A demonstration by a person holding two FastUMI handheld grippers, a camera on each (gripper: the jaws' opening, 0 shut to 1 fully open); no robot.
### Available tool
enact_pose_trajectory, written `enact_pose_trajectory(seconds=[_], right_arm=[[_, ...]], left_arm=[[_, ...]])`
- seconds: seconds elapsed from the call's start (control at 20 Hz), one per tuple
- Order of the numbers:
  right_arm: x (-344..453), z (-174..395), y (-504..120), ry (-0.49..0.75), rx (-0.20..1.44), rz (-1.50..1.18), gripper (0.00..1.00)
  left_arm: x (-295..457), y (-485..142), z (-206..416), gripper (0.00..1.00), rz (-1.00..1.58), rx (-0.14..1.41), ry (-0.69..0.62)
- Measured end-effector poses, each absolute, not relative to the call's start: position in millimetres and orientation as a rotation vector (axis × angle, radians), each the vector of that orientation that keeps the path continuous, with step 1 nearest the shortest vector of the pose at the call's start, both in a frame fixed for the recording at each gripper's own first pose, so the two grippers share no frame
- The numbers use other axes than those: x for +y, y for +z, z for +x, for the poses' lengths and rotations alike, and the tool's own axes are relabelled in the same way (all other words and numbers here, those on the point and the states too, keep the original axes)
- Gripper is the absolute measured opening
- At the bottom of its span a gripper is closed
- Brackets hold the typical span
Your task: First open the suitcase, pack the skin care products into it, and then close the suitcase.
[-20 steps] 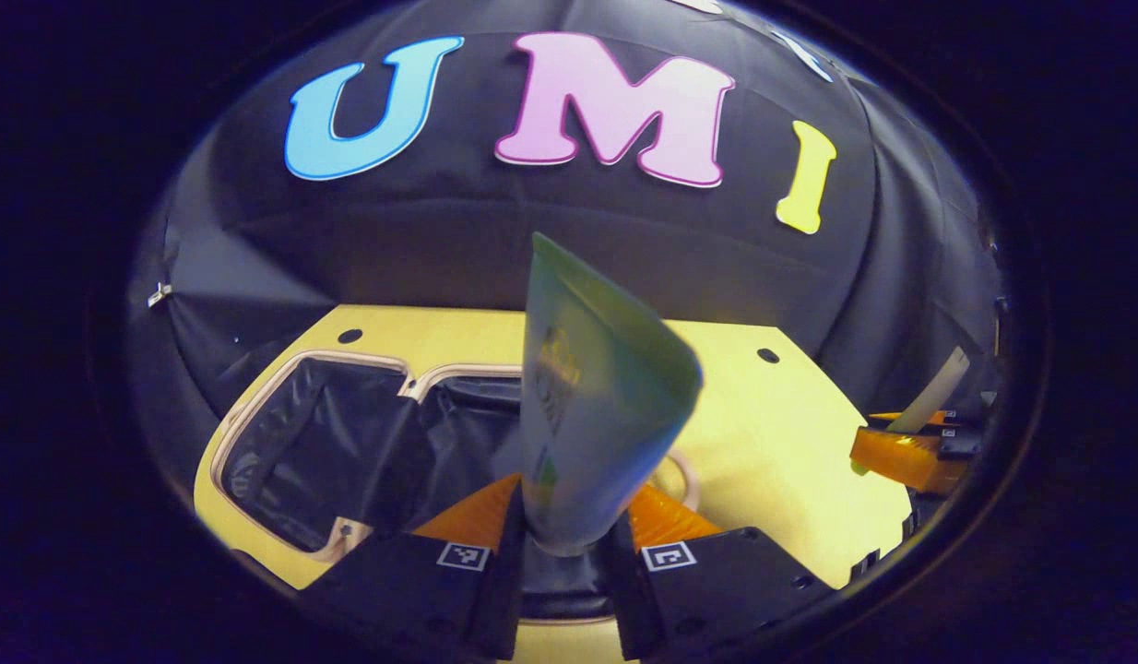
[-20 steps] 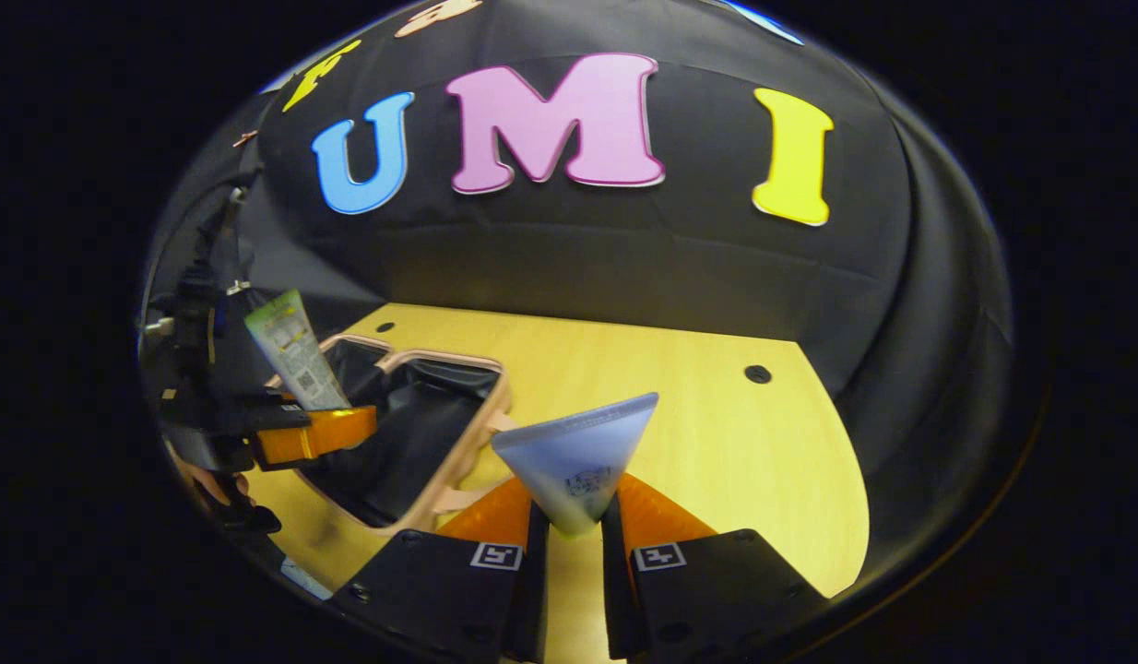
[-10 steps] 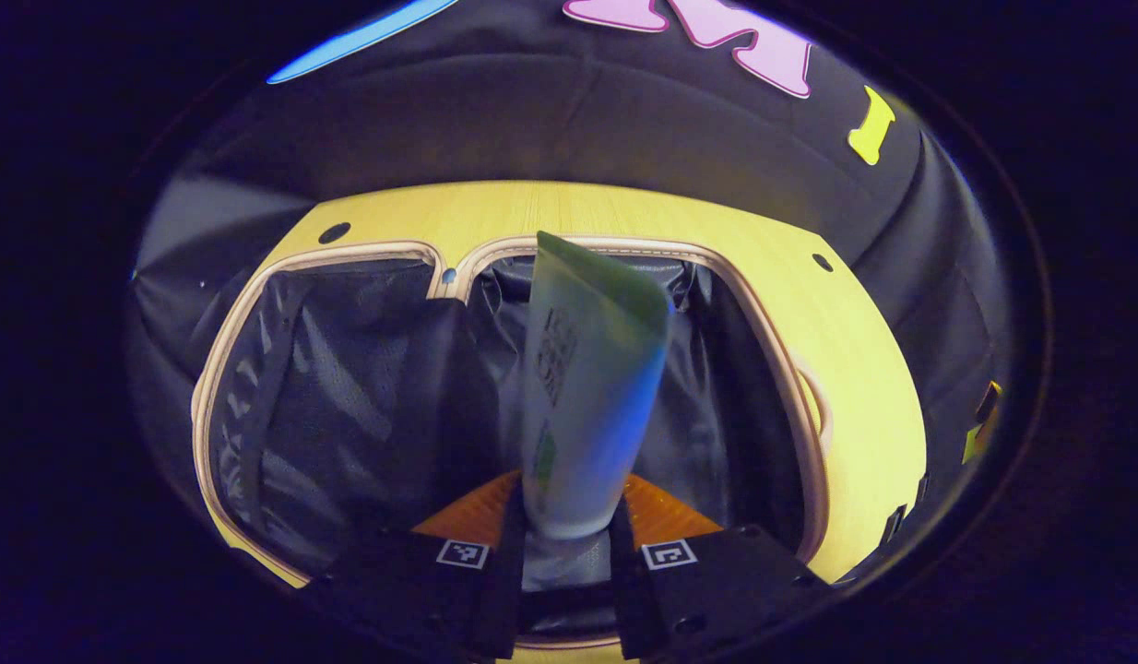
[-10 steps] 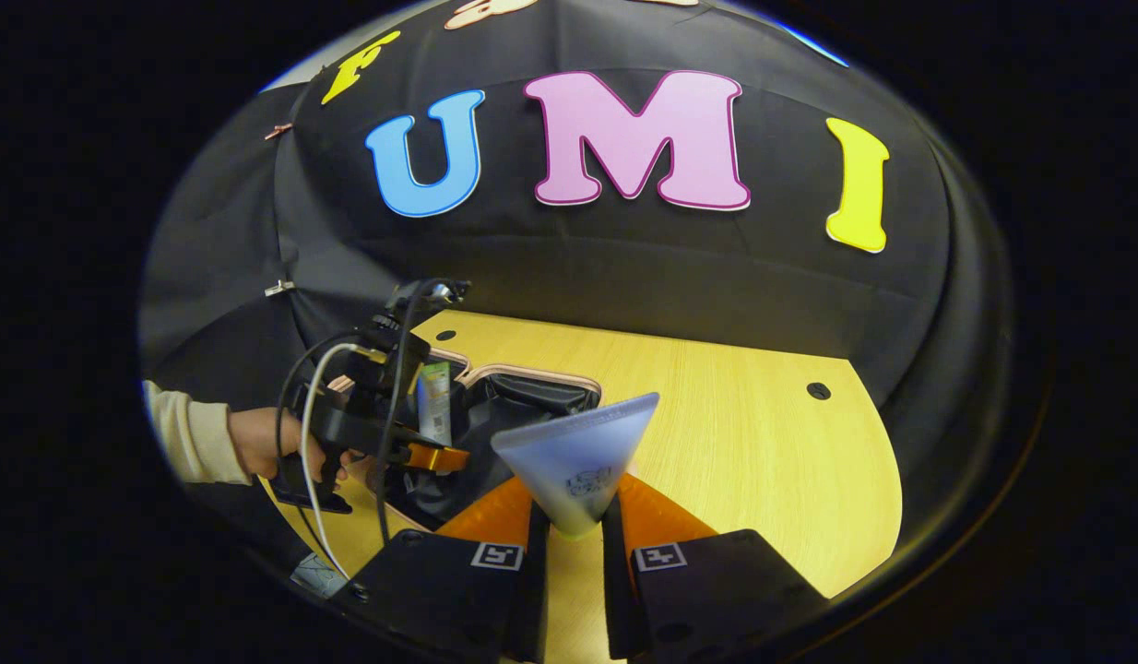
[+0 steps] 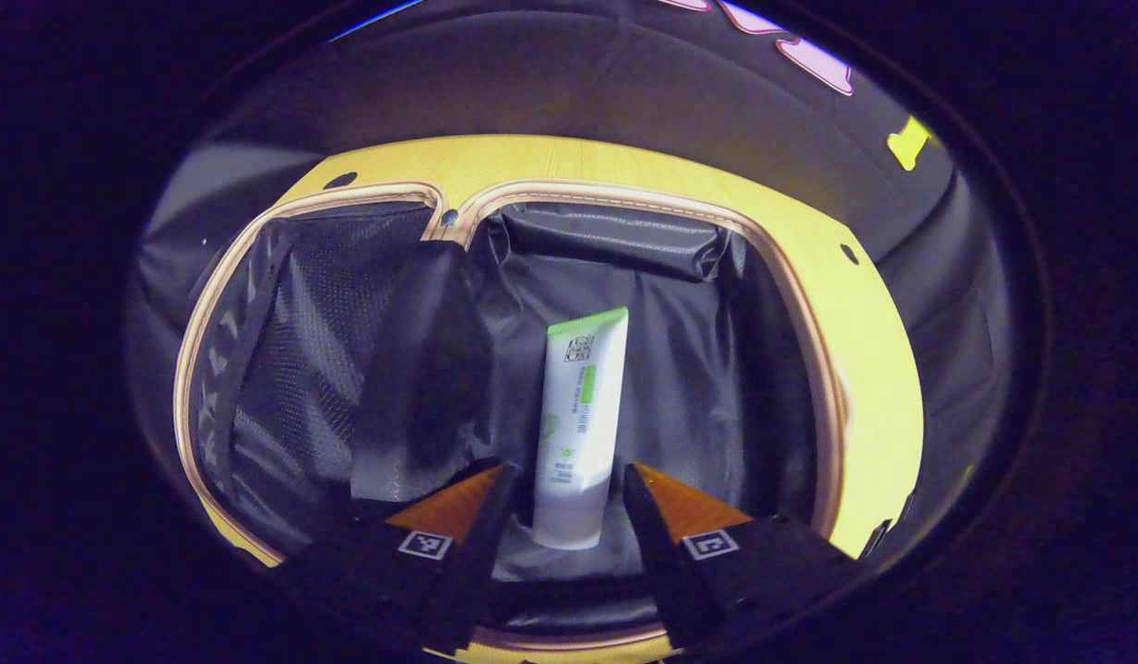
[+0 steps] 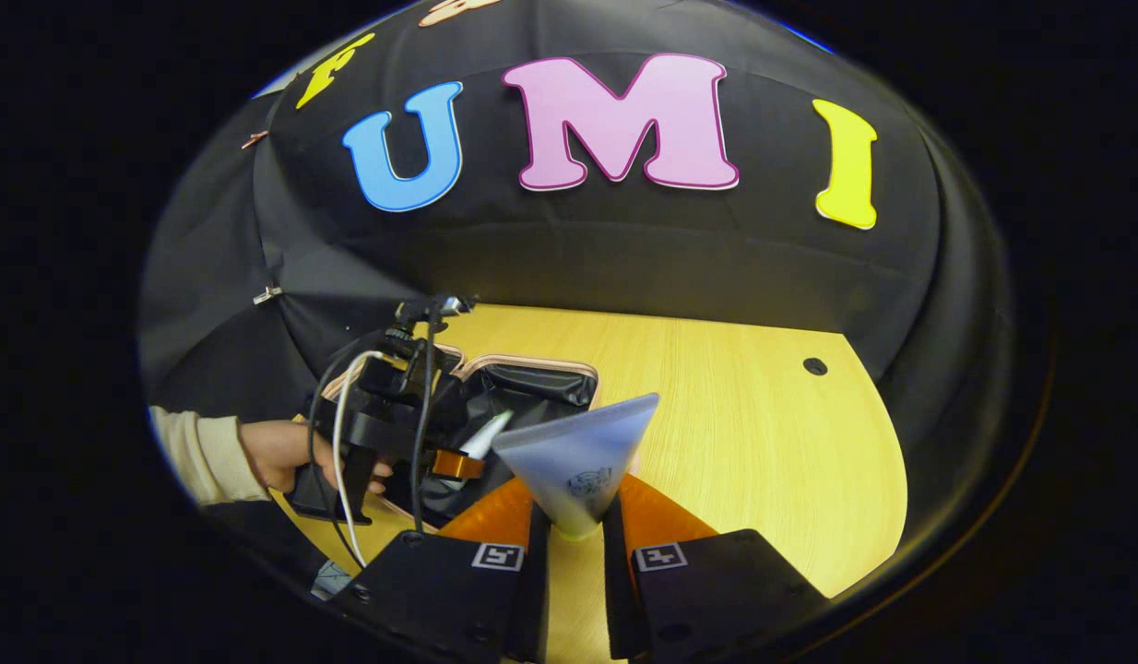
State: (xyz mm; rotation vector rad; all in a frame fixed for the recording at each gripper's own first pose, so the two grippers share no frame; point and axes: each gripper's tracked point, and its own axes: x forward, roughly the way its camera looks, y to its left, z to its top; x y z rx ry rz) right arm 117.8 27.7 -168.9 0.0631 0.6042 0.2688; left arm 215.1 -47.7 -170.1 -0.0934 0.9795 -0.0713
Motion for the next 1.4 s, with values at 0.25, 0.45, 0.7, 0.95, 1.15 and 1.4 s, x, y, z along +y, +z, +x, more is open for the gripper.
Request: enact_pose_trajectory(seconds=[0.25,0.45,0.7,0.95,1.15,1.4], right_arm=[[55,134,-185,0.312,0.675,0.03,0.29],[98,150,-219,0.346,0.791,0.036,0.2],[134,161,-289,0.33,0.984,-0.058,0.29],[144,166,-338,0.219,1.132,-0.078,0.29],[142,169,-354,0.124,1.199,-0.069,0.36],[138,176,-340,0.103,1.135,-0.085,0.55]], left_arm=[[-6,-104,190,0.97,-0.057,0.741,0.005],[48,-67,143,0.97,-0.061,0.634,0.088],[95,-47,87,0.97,-0.132,0.574,0.171],[117,-52,47,0.97,-0.204,0.559,0.218],[136,-61,20,0.96,-0.244,0.57,0.258],[172,-66,4,0.96,-0.24,0.561,0.32]])
